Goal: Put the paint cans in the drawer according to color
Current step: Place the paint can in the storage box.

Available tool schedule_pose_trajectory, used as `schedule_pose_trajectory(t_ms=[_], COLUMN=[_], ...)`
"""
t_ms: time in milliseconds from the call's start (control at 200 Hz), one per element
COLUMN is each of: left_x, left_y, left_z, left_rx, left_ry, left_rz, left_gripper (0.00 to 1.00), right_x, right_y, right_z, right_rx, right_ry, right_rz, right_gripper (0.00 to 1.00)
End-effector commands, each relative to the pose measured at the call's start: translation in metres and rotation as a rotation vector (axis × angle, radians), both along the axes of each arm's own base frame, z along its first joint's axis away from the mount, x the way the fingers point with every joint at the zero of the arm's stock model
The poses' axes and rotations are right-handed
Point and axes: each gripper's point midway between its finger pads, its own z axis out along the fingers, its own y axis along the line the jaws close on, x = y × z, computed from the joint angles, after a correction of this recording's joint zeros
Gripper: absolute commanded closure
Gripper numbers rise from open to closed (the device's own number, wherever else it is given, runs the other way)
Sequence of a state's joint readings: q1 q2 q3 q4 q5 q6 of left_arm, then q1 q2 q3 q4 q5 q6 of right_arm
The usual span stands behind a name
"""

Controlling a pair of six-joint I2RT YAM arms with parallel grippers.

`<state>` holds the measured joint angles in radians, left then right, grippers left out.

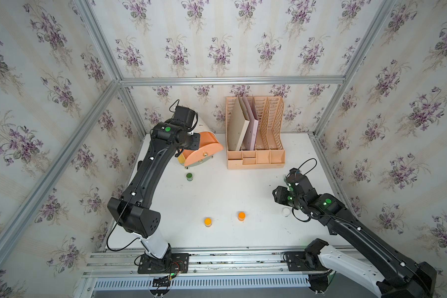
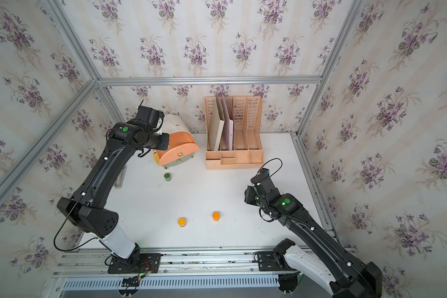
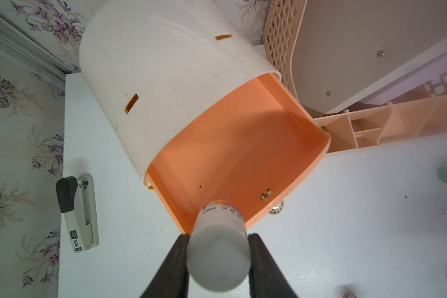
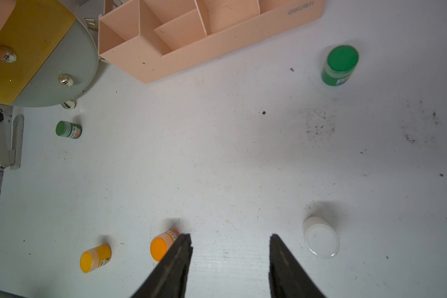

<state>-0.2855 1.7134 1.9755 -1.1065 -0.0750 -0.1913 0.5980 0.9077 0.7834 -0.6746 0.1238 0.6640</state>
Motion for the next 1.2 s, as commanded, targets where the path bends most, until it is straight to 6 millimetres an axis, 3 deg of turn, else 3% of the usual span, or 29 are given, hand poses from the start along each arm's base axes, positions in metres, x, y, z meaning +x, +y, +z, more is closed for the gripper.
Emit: schedule_pose_trajectory(t_ms=[0, 639, 954, 1194], left_x=[0.005, 0.030, 0.038, 0.038], left_y=[0.006, 0.027, 0.031, 0.029], left_z=[-0.006, -0.055, -0.066, -0.057], left_rx=[-0.004, -0.011, -0.007, -0.022], left_ry=[0.016, 0.086, 0.095, 0.083], left_rz=[0.008, 0.069, 0.077, 0.072], left_gripper=[0.81, 0.81, 0.71, 0.58], right_x=[0.000, -0.003, -0.005, -0.006], right_y=[-0.002, -0.003, -0.008, -0.009], right_z=[0.002, 0.004, -0.002, -0.003], right_rx=[-0.012, -0.010, -0.025, -0.022], right_ry=[-0.004, -0.002, 0.016, 0.023], right_rz=[-0.006, 0.004, -0.019, -0.029], right_gripper=[0.47, 0.46, 0.46, 0.45])
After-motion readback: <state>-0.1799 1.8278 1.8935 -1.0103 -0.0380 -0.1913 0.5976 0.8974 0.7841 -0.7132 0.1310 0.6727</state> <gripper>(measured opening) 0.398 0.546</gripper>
